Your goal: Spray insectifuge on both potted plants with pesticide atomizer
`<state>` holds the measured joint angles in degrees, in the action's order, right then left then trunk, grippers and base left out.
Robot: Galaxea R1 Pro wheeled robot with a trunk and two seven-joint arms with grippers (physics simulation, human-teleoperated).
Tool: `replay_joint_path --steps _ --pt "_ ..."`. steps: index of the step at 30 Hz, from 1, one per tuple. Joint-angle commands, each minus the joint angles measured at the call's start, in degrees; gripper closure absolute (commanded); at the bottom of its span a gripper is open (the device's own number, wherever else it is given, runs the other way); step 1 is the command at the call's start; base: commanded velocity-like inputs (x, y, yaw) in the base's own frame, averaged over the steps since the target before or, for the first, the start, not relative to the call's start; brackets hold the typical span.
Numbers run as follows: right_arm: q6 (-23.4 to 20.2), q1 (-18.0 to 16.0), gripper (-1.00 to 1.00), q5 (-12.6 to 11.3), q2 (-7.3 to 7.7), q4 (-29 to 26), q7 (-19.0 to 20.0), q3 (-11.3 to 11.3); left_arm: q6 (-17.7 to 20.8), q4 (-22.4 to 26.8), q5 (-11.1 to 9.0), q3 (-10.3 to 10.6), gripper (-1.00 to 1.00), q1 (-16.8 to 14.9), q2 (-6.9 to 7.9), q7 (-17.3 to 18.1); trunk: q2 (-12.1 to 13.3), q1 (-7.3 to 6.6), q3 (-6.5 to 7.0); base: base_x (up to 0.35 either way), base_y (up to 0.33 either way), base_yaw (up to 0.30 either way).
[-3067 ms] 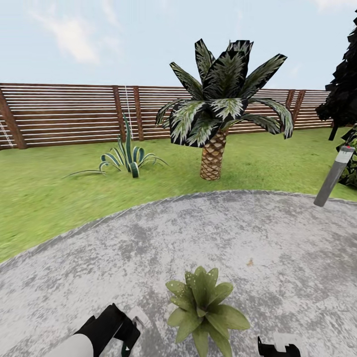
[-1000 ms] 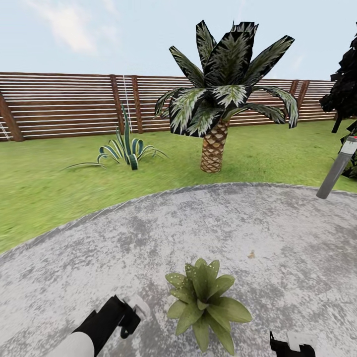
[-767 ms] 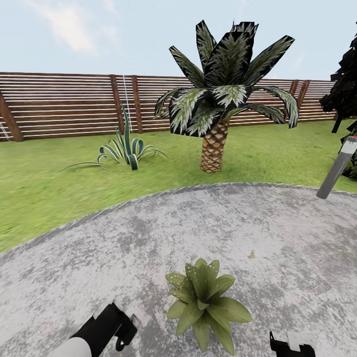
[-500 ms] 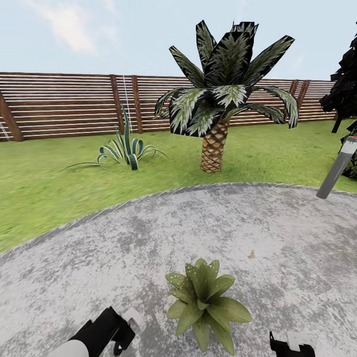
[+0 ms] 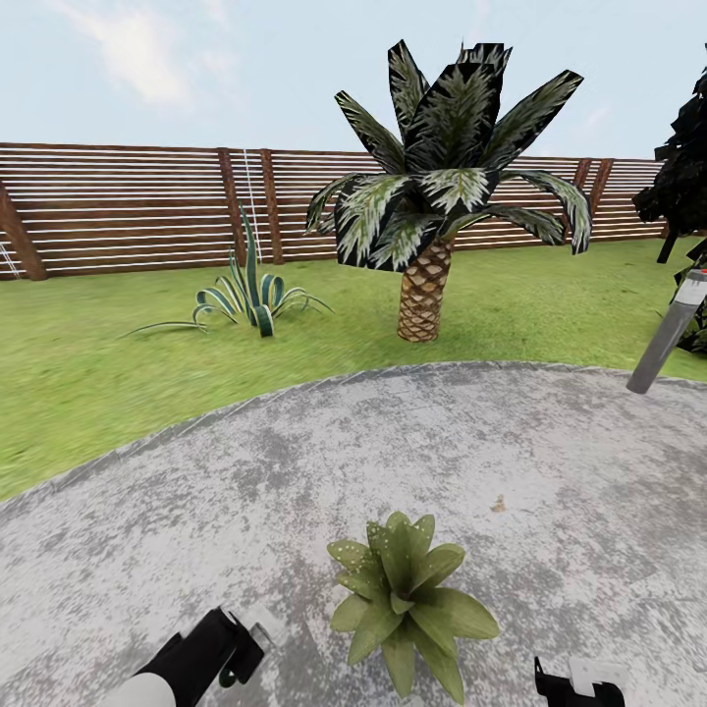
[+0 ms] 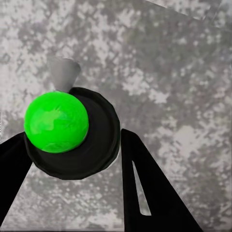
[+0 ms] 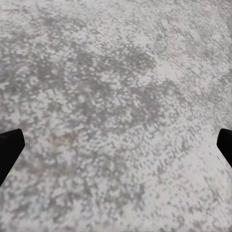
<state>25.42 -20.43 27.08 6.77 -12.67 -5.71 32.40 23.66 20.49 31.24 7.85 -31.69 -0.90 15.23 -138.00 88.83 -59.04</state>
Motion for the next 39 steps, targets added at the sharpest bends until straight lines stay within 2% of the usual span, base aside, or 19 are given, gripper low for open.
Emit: replay_joint_path --steps 1,7,16,21,27,36,39 --pt "0.2 -0.1 -1.00 0.6 0.00 0.1 -0.3 0.3 0.3 0.1 0.5 0.0 1.00 0.0 0.11 0.4 0.0 -0.01 -0.05 0.000 0.000 0.000" --pt "0.2 0.0 -1.00 0.5 -0.16 0.2 -0.2 0.2 0.5 0.3 0.0 -1.1 1.00 0.1 -0.28 0.3 0.0 -0.01 -0.05 -0.155 -0.134 0.000" --pt "0.2 -0.1 -1.00 0.5 -0.25 0.2 -0.2 0.2 0.5 0.7 -0.2 -1.5 1.00 0.1 -0.44 0.5 0.0 -0.01 -0.19 0.004 -0.250 0.042" --pt "0.2 -0.1 -1.00 0.5 -0.27 0.2 -0.3 0.2 0.5 1.0 -1.4 -1.5 1.00 0.1 -0.42 0.4 0.0 -0.01 -0.45 0.076 -0.099 0.157" --pt "0.2 0.0 -1.00 0.5 -0.27 0.2 -0.3 0.2 0.5 0.7 -1.9 -1.4 1.00 0.1 -0.41 0.5 0.0 -0.01 -0.77 0.005 -0.006 0.158" --pt "0.2 0.0 -1.00 0.5 -0.27 0.1 -0.3 0.2 1.0 0.2 -1.8 -1.0 1.00 0.1 -0.47 1.4 0.0 -0.01 -0.82 0.000 0.000 0.016" --pt "0.2 0.0 -1.00 0.5 -0.27 0.1 -0.3 0.2 1.4 0.7 -1.2 0.7 1.00 -0.7 -0.59 2.7 0.0 -0.01 -0.82 0.000 0.000 0.000"
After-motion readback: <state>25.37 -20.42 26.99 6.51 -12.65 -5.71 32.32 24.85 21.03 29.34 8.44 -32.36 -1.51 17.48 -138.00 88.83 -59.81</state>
